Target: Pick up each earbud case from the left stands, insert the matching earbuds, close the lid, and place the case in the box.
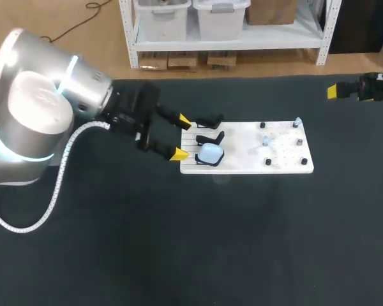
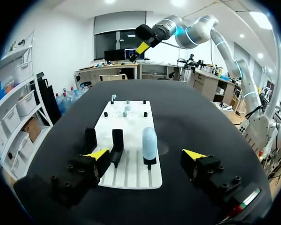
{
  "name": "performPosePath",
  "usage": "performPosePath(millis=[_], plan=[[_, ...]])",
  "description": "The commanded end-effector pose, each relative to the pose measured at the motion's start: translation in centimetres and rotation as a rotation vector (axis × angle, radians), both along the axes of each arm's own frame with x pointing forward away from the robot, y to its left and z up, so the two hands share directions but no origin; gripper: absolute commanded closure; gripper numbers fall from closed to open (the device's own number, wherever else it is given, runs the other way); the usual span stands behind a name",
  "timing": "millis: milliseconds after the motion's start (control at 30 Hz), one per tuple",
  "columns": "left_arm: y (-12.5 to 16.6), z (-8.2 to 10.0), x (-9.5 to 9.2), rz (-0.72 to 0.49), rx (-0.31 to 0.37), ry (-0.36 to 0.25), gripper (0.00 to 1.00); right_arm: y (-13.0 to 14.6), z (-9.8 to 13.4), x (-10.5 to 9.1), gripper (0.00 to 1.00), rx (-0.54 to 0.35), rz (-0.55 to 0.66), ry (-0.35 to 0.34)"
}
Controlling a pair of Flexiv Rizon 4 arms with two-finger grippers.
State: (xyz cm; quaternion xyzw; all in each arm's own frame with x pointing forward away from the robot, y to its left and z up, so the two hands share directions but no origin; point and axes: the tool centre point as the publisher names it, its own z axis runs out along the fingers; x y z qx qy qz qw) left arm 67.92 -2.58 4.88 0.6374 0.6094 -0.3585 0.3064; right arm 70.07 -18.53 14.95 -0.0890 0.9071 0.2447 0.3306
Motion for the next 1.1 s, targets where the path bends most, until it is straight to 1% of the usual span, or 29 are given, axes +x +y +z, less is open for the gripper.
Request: performPosePath(millis=[33, 200, 467, 767, 967, 1100], plan=[[-0.4, -0.8, 0.8, -0.004, -0.002, 0.011, 0.00, 0.0, 0.0, 0.0, 0.00, 0.000, 0.000, 0.000], [-0.5, -1.3, 0.8, 0.003, -0.005, 0.008, 0.00, 0.0, 0.0, 0.0, 0.00, 0.000, 0.000, 0.000], [-1.1, -1.6, 0.0, -0.008, -0.015, 0.007, 0.00, 0.0, 0.0, 0.0, 0.00, 0.000, 0.000, 0.000], [-1.8, -2.4, -0.7, -0.008, -0.030, 0.033, 0.00, 0.0, 0.0, 0.0, 0.00, 0.000, 0.000, 0.000], [-2.1, -2.8, -0.5, 0.013, -0.049, 0.035, 0.10, 0.0, 0.0, 0.0, 0.00, 0.000, 0.000, 0.000], [-2.4, -3.0, -0.3, 0.019, -0.054, 0.036, 0.15, 0.0, 0.0, 0.0, 0.00, 0.000, 0.000, 0.000]])
